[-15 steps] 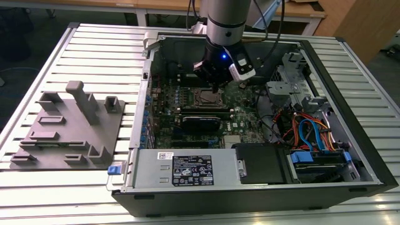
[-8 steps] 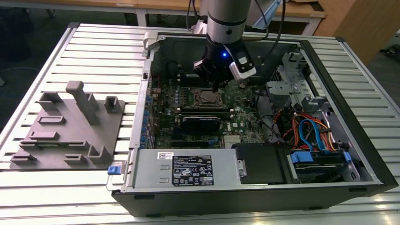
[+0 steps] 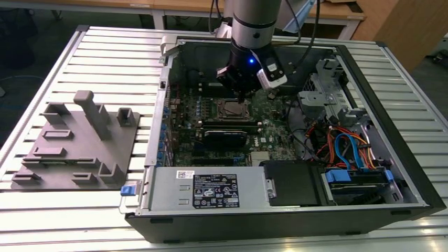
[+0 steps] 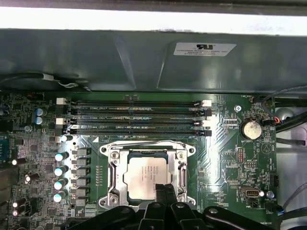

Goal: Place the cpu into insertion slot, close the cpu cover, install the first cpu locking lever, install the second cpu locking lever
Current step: 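Install the second cpu locking lever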

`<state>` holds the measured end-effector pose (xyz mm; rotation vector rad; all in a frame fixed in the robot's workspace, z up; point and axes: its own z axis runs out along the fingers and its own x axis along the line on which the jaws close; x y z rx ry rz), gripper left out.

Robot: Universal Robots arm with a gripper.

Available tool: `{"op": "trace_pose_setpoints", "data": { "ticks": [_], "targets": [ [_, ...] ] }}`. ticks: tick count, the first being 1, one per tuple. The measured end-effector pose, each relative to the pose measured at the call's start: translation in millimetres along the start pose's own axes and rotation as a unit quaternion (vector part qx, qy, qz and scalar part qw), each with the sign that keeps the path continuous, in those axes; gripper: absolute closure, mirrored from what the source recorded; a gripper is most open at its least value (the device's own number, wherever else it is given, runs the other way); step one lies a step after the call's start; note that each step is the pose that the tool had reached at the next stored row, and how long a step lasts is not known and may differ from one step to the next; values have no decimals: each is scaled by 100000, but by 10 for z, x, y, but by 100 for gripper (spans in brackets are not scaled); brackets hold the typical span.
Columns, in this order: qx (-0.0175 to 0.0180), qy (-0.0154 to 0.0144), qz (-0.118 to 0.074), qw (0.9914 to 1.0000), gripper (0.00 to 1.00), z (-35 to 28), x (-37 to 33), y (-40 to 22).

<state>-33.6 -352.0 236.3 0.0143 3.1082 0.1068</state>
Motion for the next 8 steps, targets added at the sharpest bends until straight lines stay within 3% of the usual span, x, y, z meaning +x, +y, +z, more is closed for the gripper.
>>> {"op": "trace_pose_setpoints", "data": {
  "ticks": [8],
  "targets": [
    [15,2,-1,100000,90,1,0,-2]
  ]
}}
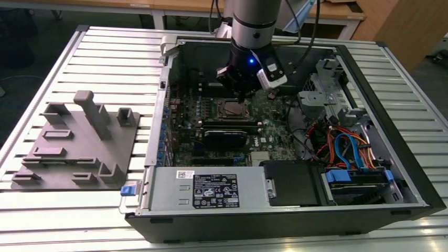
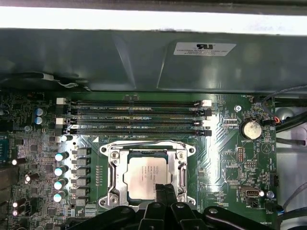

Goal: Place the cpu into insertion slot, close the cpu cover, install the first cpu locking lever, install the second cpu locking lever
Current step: 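Install the second cpu locking lever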

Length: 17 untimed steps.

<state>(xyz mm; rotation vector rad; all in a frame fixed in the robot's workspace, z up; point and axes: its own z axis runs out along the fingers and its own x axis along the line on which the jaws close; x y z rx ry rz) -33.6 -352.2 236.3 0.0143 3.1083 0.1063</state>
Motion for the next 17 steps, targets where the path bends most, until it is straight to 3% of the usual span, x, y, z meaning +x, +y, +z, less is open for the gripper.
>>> {"op": "trace_pose_setpoints", "data": {
  "ticks": [9,15,17],
  "targets": [
    [1435,-12,-37,99990,90,-3,-1,-68],
    [1448,4,-37,99990,90,-10,-2,-188],
    [1412,138,-30,99990,90,-12,-7,-216]
  ]
}}
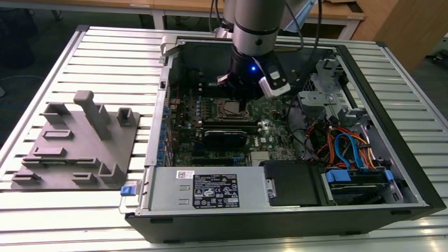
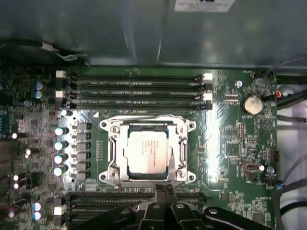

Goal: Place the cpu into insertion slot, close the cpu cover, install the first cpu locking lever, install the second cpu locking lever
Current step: 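Install the second cpu locking lever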

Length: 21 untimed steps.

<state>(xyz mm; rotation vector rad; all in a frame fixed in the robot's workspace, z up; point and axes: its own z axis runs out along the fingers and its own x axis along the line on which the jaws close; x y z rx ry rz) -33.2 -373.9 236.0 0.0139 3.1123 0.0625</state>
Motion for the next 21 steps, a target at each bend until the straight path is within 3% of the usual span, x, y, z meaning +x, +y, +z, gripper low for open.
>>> {"op": "trace_pose_setpoints", "data": {
  "ticks": [2,4,6,13,21],
  "targets": [
    [-223,662,39,99998,90,-1,-5,-12],
    [-855,1496,85,99985,90,-1,-7,-20],
    [-1406,1893,112,99972,90,-1,-7,-43],
    [-1871,2090,172,99961,90,7,-4,-147],
    [-2864,2107,240,99936,90,51,155,-170]
  ]
}}
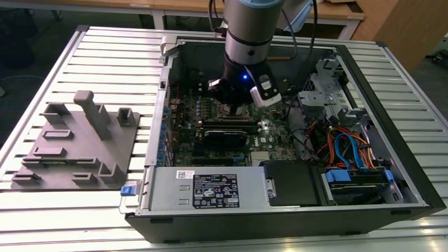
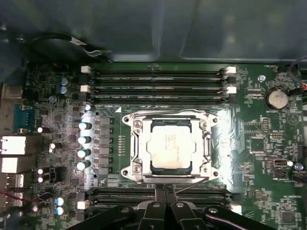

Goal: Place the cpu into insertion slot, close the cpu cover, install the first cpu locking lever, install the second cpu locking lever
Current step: 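Install the second cpu locking lever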

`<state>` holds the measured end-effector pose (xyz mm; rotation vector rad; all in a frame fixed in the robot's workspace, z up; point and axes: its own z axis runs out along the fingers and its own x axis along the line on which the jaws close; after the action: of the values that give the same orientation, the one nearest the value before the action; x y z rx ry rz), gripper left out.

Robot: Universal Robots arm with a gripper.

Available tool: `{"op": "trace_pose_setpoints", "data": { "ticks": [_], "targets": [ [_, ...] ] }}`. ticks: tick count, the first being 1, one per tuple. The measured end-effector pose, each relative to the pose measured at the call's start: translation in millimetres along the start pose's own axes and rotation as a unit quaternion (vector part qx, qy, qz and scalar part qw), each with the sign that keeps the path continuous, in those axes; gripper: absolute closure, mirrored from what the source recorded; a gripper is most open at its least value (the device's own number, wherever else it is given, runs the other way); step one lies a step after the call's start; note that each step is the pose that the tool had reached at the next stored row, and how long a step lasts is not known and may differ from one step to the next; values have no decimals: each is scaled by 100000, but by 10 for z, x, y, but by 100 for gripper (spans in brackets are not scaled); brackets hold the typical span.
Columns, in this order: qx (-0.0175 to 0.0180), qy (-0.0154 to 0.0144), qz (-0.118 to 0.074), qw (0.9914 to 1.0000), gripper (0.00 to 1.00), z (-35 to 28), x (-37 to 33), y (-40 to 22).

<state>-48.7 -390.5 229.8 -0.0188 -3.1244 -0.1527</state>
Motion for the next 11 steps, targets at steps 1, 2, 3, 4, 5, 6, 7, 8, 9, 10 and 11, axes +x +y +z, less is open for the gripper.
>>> {"op": "trace_pose_setpoints", "data": {
  "ticks": [1,2,3,4,5,6,7,8,9,10,11],
  "targets": [
    [-169,3,16,100000,90,4,9,-10],
    [-333,-2,18,99999,90,8,18,-24],
    [-486,-1,27,99999,90,12,33,-37],
    [-606,3,27,99998,90,16,56,-45],
    [-713,3,21,99997,90,21,80,-52],
    [-820,6,19,99997,90,26,106,-58],
    [-880,2,16,99996,90,35,131,-61],
    [-896,7,14,99996,90,45,154,-64],
    [-918,6,22,99996,90,56,180,-66],
    [-938,1,24,99996,90,68,198,-68],
    [-936,5,31,99996,90,83,211,-70]
  ]
}}
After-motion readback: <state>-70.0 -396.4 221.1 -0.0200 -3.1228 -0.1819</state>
